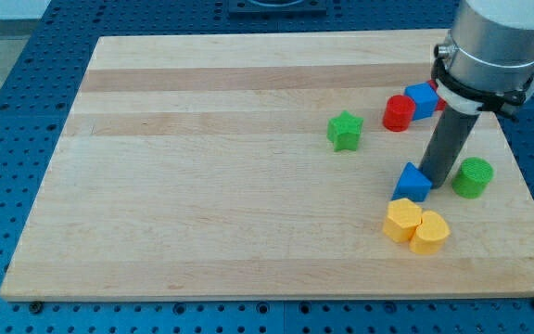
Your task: Push the green circle into the red circle
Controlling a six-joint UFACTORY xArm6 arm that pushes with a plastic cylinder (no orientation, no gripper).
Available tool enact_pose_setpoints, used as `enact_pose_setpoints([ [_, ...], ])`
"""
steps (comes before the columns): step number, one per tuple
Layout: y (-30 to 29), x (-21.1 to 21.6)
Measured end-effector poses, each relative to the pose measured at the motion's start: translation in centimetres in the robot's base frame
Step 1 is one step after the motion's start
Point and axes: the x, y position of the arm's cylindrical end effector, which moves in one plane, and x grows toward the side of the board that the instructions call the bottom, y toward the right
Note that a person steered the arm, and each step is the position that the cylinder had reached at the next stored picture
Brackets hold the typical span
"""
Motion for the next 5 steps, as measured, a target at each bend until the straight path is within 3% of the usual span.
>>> enact_pose_setpoints([
  [2, 2.7, 9.7],
  [3, 7.1, 9.5],
  [4, 9.3, 3.6],
  [5, 8.6, 1.5],
])
